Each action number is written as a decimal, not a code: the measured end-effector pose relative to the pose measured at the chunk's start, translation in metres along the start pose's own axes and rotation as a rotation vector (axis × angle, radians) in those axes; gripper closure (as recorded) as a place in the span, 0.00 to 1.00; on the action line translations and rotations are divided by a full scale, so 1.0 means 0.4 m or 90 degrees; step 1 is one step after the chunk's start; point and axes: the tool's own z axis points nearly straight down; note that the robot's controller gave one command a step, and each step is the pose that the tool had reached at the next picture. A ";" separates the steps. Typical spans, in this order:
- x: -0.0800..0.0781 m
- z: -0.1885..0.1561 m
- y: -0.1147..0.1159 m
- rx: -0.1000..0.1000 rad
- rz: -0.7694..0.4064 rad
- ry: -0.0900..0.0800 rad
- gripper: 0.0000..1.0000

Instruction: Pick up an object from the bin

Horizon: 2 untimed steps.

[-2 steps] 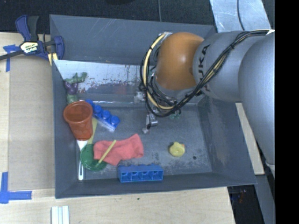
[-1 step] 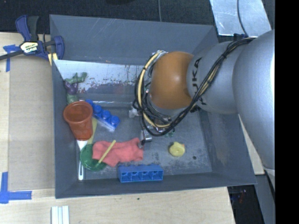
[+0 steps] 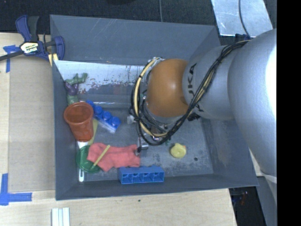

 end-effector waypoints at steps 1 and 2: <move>-0.006 0.008 0.024 0.000 -0.095 -0.004 0.00; 0.072 0.028 0.098 -0.002 -0.010 -0.010 1.00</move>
Offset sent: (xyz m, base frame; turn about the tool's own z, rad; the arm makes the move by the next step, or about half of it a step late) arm -0.0336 0.0366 -0.0134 -0.0147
